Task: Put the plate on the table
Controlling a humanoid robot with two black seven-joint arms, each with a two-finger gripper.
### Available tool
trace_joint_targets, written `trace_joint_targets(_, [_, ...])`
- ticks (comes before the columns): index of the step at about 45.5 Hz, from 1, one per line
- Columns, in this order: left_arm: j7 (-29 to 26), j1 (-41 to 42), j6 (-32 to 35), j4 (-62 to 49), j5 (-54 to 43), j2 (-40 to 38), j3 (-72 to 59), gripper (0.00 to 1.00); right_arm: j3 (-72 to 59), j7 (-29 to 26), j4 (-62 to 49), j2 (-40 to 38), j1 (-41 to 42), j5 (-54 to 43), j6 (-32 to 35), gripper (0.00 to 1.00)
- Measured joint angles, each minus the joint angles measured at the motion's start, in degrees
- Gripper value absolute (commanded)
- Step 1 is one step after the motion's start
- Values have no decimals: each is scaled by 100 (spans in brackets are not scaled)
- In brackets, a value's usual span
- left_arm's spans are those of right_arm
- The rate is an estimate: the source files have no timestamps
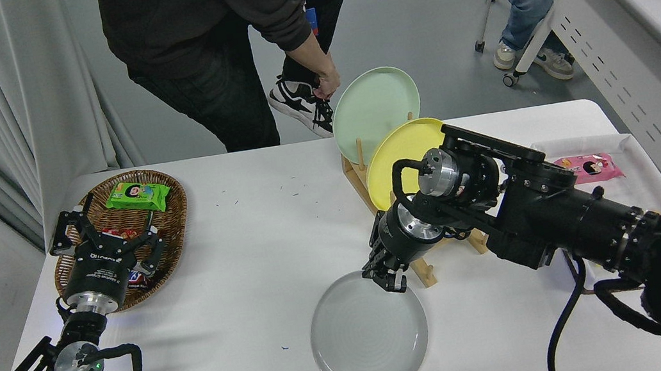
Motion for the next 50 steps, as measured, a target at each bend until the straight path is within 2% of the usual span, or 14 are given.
trace_joint_targets(13, [1, 0, 0, 0, 0, 0, 0, 98, 90, 0, -24, 0, -12, -81, 0, 14])
trace_joint_targets(26, [1, 0, 0, 0, 0, 0, 0, 98, 150, 0, -35, 0, -21, -158, 0, 18])
trace_joint_targets(36, [0, 0, 0, 0, 0, 0, 0, 98, 167, 0, -35, 0, -25, -183, 3, 30])
trace_joint_targets(43, [0, 0, 0, 0, 0, 0, 0, 98, 184, -53, -15, 0, -24, -189, 291, 36])
trace_joint_targets(47, [1, 0, 0, 0, 0, 0, 0, 98, 197, -30, -4, 0, -16, -191, 496, 36])
trace_joint_targets(50, [0, 0, 0, 0, 0, 0, 0, 98, 207, -12, 8, 0, -4, -192, 673, 43])
